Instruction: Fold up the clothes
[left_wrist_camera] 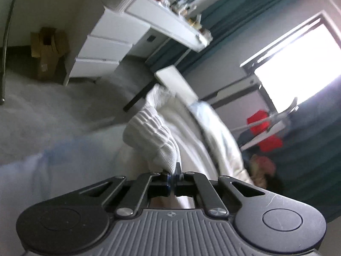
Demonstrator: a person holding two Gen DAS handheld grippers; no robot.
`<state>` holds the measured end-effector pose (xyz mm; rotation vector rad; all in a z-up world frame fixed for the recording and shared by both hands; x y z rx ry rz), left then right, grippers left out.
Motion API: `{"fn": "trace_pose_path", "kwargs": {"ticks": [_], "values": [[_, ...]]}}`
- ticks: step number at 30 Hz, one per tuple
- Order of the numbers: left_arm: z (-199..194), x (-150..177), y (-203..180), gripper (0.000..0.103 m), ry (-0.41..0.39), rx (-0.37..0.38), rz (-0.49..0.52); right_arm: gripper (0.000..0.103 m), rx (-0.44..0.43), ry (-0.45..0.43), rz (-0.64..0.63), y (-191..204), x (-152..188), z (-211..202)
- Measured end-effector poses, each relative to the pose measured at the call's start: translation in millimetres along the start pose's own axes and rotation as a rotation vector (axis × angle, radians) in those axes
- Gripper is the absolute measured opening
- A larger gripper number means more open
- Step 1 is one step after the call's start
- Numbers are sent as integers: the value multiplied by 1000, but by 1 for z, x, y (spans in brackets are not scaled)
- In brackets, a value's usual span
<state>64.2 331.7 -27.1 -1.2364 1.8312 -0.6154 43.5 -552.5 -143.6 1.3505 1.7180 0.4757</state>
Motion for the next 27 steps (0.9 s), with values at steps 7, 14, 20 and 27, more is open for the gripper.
{"fn": "trace_pose_path", "kwargs": {"ticks": [7,14,20,27], "values": [[-29,-19,58,2,31,-73,-95,5,-81,-148,-10,17,-3,-42],[-11,5,80,12,66,-243,103,6,221,81,33,-22,7,-15],[-27,15,57,60,0,-310,323,13,247,28,-64,1,2,-30],[-53,38,12,84,-117,-281,565,88,167,-157,-367,64,1,-58]]}}
Point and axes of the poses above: each gripper's, at about its wrist camera, not at the fingertips, and z roughly the way its jaws point, y to its left, x to its underside, the point moved 2 cm from there along z, roughly the way its jaws point, and after that the axes turned 9 degrees about -z, right-handed, at the moved point
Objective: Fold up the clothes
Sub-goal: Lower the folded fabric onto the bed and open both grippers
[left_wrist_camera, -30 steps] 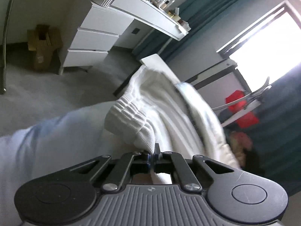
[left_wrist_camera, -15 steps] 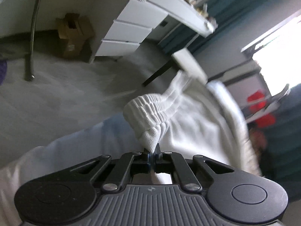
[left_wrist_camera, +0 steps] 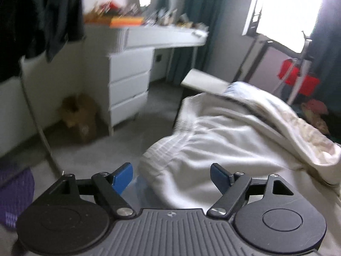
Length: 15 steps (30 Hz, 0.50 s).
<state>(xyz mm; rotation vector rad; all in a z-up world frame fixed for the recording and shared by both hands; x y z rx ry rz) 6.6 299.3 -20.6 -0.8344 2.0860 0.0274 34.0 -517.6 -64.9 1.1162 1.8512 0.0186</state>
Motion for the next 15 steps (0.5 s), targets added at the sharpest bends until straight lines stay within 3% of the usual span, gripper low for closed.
{"fn": "trace_pose_path", "kwargs": {"ticks": [6,9,15], "values": [[-25,24,-70,89,-73,141,99,89,-265,25,-121,54,11,-21],[-32,39,-109,89,-94,229,154,88,-415,59,-242,85,24,-34],[-39,70,-182,92,-106,327,275,88,-542,9,-467,130,50,-60]]}}
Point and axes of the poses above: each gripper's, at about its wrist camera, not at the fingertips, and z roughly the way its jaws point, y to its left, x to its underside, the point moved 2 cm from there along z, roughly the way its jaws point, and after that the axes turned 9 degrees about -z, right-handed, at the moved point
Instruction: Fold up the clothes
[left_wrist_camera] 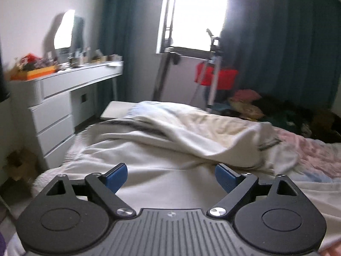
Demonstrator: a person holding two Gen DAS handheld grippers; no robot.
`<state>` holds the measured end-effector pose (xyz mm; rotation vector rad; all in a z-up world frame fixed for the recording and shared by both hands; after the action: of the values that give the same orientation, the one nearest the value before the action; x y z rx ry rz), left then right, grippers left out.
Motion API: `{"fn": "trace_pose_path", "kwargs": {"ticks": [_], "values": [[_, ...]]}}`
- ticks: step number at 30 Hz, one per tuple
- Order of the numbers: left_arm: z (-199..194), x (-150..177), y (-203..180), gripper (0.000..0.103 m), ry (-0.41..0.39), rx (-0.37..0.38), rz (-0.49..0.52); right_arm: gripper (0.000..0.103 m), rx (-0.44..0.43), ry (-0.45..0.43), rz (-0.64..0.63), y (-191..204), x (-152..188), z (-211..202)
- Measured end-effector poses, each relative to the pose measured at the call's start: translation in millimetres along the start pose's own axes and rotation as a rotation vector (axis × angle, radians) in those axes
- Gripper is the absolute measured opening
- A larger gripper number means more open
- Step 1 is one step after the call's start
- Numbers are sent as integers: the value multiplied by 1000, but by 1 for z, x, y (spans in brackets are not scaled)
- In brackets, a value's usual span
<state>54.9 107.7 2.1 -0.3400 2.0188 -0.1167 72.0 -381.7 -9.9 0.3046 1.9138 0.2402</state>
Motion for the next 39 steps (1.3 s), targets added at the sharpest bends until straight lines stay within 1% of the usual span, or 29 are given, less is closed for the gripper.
{"fn": "trace_pose_path", "kwargs": {"ticks": [5,7,9,11,13,15,17,18,21,27,34,36,39], "values": [[9,12,-48,95,-9,97,9,88,-64,-23,-69,31,9,2],[16,18,-63,96,-32,111,15,88,-86,-39,-102,42,11,0],[29,25,-76,96,-22,116,27,88,-113,-53,-127,53,13,-1],[39,35,-85,96,-28,129,43,88,-132,-60,-142,62,18,-2],[48,48,-92,96,-36,142,77,88,-139,-64,-148,68,23,1],[54,64,-94,96,-35,154,120,88,-125,-69,-170,73,28,6],[60,76,-94,96,-18,174,143,88,-104,-71,-197,77,33,14],[64,80,-93,96,-10,174,148,88,-93,-72,-210,80,35,19],[72,86,-92,96,8,162,163,88,-116,-53,-189,82,39,33],[80,91,-82,96,27,117,141,87,-133,-3,-150,82,49,58],[80,84,-75,96,26,104,125,87,-136,30,-156,86,58,64],[81,85,-73,96,33,99,121,87,-140,59,-140,85,62,68],[84,86,-72,96,47,82,118,73,-153,153,-78,77,71,85]]}}
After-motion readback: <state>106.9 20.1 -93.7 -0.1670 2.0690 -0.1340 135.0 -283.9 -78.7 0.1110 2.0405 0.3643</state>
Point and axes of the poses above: each gripper's, at about its wrist camera, not at the fingertips, and z roughly the way its jaws point, y to its left, x to its underside, the point moved 2 cm from there along z, roughly the way its jaws point, and after that the axes turned 9 degrees about -z, right-handed, at the moved point
